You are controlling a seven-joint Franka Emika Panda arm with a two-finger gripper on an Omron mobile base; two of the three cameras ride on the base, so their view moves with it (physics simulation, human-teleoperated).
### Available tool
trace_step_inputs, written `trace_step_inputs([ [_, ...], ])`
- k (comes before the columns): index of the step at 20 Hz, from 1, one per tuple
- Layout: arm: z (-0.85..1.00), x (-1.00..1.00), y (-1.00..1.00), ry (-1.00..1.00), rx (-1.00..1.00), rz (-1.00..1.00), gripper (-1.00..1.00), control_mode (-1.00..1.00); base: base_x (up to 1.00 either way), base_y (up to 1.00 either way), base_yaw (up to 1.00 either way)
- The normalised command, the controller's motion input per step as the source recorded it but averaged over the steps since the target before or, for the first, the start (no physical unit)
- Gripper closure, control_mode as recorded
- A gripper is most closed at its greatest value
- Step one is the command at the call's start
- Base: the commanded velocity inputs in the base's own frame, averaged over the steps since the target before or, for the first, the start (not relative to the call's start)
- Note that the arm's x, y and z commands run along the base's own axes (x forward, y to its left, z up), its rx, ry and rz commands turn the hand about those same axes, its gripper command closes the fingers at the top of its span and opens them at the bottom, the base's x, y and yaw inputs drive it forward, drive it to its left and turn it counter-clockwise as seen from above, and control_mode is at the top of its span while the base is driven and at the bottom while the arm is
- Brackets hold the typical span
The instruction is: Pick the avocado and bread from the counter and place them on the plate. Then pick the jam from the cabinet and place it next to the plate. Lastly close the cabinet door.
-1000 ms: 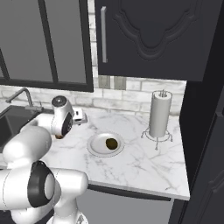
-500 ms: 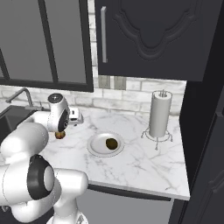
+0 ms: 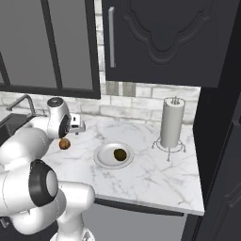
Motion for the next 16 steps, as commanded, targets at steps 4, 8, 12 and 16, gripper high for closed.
trace_step_inputs([
  [4,0.00,0.00,0.24,0.00,0.00,0.00,-1.00,-1.00,0.00,0.00,0.00],
  [8,0.00,0.00,0.17,0.00,0.00,0.00,-1.00,-1.00,0.00,0.00,0.00],
  [12,0.00,0.00,0.16,0.00,0.00,0.00,-1.00,-1.00,0.00,0.00,0.00],
  [16,-0.01,0.00,0.14,0.01,0.00,0.00,-1.00,-1.00,0.00,0.00,0.00],
])
